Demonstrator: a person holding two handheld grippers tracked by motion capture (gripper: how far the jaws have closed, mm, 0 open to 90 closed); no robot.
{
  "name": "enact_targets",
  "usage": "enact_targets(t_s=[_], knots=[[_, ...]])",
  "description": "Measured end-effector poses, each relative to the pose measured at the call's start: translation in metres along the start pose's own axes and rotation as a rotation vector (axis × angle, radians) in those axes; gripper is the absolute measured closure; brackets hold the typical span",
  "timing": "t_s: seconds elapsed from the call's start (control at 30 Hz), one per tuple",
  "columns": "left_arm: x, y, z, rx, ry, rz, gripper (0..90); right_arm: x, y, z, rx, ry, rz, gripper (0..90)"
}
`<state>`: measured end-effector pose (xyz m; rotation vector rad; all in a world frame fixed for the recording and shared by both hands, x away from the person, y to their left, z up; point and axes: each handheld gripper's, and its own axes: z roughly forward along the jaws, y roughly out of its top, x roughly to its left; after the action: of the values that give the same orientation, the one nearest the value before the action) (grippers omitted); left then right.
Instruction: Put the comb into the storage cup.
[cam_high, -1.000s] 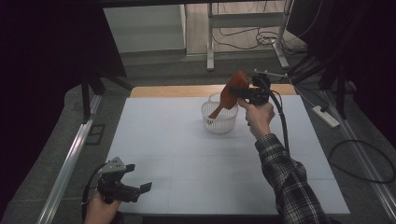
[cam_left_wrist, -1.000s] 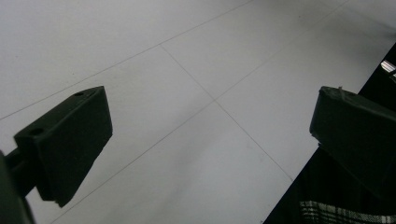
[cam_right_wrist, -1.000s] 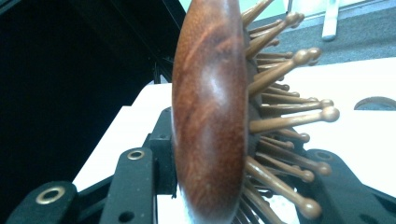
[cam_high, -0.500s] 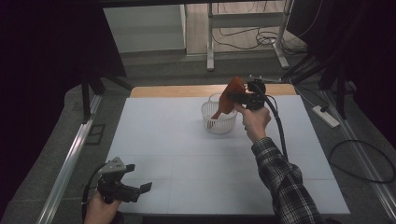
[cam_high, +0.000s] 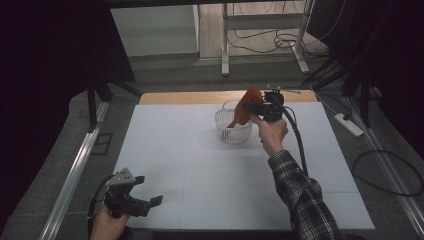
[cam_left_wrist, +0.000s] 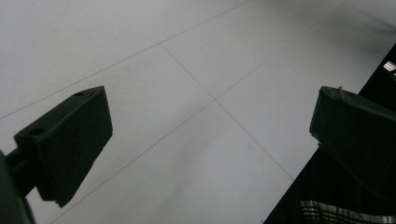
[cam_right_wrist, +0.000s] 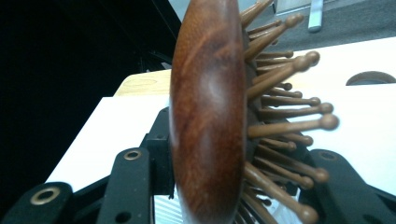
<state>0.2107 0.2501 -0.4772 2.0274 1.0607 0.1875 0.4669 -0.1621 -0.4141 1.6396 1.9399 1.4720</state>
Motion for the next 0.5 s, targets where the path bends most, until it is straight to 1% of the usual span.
enact_targets(t_s=[0.17, 0.3, 0.5], knots=[[0.0, 0.0, 0.0, 0.001, 0.0, -0.001, 0.2, -0.004, -0.004, 0.0, -0.012, -0.014, 0.015, 49.2], [0.0, 0.0, 0.0, 0.003, 0.0, 0.001, 0.2, -0.008, -0.005, -0.002, -0.014, -0.015, 0.029, 47.9], [0.0, 0.001, 0.001, 0.006, 0.0, 0.002, 0.2, -0.016, -0.008, -0.003, -0.01, 0.005, 0.057, 45.8]])
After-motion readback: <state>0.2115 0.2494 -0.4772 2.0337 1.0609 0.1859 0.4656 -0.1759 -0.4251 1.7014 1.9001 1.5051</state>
